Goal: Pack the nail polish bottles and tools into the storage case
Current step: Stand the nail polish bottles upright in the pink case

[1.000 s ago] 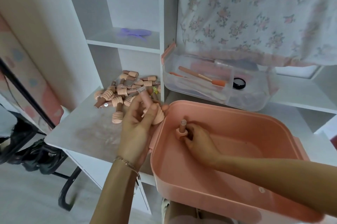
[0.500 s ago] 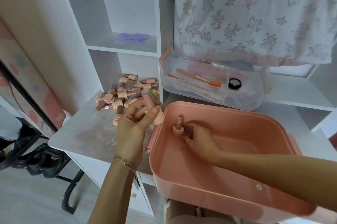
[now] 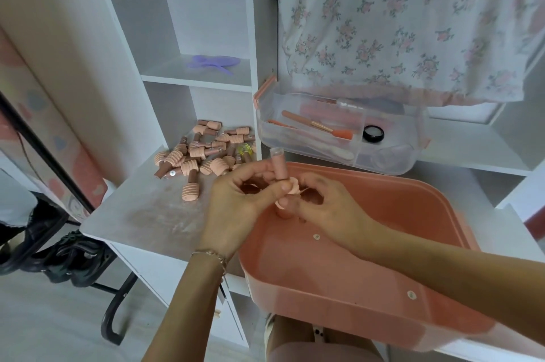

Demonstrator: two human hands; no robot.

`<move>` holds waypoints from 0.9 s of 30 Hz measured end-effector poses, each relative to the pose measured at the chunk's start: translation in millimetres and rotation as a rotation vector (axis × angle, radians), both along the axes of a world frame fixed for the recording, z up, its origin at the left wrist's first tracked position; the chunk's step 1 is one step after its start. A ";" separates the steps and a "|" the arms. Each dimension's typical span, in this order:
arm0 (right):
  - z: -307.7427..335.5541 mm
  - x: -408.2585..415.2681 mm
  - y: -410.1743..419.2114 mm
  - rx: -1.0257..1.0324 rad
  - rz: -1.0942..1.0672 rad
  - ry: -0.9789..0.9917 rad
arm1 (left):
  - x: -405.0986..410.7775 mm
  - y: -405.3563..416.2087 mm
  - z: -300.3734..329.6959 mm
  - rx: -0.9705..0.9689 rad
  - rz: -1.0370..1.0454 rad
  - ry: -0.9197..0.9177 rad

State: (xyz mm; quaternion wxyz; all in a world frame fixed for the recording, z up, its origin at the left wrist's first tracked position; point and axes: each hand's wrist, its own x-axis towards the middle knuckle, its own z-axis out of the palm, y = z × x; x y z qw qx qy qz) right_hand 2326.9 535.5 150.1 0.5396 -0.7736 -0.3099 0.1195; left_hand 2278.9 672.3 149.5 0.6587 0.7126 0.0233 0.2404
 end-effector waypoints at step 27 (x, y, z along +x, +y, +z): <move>-97.9 23.7 5.6 -0.225 -0.161 -0.098 | -18.5 10.5 -65.3 -0.330 0.082 0.144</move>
